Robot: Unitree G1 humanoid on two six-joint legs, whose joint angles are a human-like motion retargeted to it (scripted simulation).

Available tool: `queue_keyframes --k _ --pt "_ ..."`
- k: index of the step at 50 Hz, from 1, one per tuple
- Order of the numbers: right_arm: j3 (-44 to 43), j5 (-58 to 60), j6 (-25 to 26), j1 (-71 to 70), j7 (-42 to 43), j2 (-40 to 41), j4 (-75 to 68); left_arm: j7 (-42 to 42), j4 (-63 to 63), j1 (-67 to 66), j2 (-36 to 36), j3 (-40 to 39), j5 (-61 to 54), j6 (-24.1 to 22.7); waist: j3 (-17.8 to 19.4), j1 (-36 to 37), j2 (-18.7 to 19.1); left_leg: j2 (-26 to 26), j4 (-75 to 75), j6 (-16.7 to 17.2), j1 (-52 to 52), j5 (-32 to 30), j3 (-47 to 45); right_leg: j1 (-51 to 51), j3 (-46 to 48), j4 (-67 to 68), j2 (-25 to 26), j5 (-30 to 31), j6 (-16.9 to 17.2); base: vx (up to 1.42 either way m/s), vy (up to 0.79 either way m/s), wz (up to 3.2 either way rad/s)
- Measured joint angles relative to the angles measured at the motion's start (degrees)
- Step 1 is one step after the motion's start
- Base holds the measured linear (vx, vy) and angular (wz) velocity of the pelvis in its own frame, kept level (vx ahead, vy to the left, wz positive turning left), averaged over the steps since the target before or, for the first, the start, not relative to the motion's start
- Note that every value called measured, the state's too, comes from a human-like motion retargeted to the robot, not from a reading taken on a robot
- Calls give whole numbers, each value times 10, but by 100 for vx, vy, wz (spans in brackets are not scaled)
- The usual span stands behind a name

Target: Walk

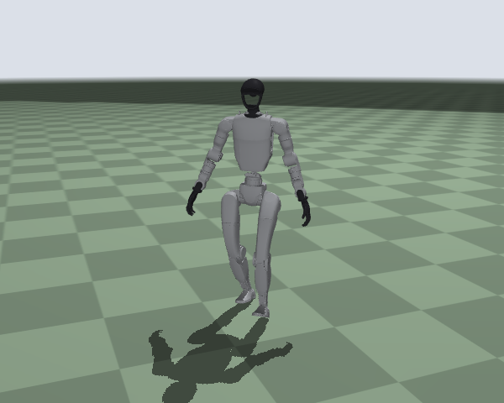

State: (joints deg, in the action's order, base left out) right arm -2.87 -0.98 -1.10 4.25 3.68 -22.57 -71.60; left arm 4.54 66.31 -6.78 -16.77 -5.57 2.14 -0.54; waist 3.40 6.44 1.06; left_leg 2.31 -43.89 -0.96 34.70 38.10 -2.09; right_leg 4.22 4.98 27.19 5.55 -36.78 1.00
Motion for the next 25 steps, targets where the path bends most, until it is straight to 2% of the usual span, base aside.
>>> queue_keyframes --k 4,12,15,20,23,25 --pt "-3 6 -1 -4 5 -8 9 -3 12 -11 8 -8 -1 2 -10 4 -10 -27 90 5 13 -28 -7 -17 -1 12 -15 -24 5 44 9 9" --pt "-13 -1 -1 -3 15 -8 19 -3 21 -29 19 -23 -12 4 -35 17 -28 -60 60 -17 14 -56 -28 -40 -1 91 -54 -49 25 47 9 3" --pt "-17 -7 0 -7 16 -3 17 -4 21 -25 19 -29 -19 4 -31 19 -50 -96 77 -36 -28 -74 -38 -58 -11 130 -87 -15 51 49 11 17" --pt "-15 -14 2 -1 10 5 20 -8 3 -32 24 -30 -22 1 -34 9 -80 -163 92 -75 -79 -62 -36 -29 -36 273 -142 92 107 47 11 35" --pt "-15 -17 3 6 7 10 26 -8 -17 -37 25 -23 -14 -3 -34 -3 -87 -191 92 -93 -107 -41 -28 13 -34 376 -186 128 114 48 9 37" --pt "-17 -19 6 -2 4 9 26 -8 -31 -28 22 -21 -4 -1 -27 -10 -86 -207 137 -99 -150 -46 -15 50 -31 426 -218 124 102 50 6 29"
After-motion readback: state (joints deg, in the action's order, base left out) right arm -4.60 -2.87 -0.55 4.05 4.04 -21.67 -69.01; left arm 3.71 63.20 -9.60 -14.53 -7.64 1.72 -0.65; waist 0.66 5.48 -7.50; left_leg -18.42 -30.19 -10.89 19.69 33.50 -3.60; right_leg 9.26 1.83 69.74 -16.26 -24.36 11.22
